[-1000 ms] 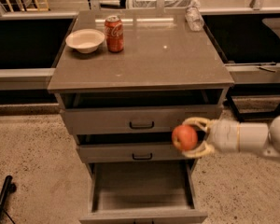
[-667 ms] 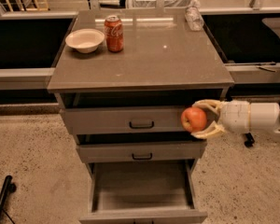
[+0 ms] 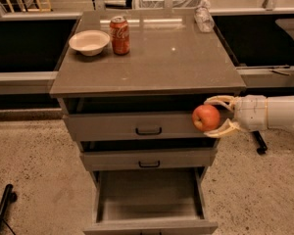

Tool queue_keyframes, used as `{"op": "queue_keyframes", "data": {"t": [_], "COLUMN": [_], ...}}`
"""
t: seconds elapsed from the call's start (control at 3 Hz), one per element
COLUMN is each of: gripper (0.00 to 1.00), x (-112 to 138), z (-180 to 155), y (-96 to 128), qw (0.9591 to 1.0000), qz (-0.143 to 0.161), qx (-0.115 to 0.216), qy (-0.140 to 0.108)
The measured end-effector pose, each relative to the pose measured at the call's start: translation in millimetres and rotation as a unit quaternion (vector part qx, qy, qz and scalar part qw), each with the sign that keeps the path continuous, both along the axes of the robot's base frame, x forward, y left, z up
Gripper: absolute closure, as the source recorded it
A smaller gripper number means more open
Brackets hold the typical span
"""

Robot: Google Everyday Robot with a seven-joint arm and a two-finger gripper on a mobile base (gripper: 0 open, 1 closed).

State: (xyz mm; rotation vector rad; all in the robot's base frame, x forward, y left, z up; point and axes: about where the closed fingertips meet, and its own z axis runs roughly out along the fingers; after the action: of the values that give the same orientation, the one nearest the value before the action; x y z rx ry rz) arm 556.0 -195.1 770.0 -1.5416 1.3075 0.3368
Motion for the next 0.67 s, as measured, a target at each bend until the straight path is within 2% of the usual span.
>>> {"op": "queue_keyframes", "data": {"t": [0.33,0.67], "gripper": [1.00,1.00], "x": [3,34], "z": [21,74], "y": [27,64], "qw": [0.9987,0.9963], "qz": [0.005,-0.001], "qx": [-0.044,-0.073], "qy": [-0.026,-0.046]}}
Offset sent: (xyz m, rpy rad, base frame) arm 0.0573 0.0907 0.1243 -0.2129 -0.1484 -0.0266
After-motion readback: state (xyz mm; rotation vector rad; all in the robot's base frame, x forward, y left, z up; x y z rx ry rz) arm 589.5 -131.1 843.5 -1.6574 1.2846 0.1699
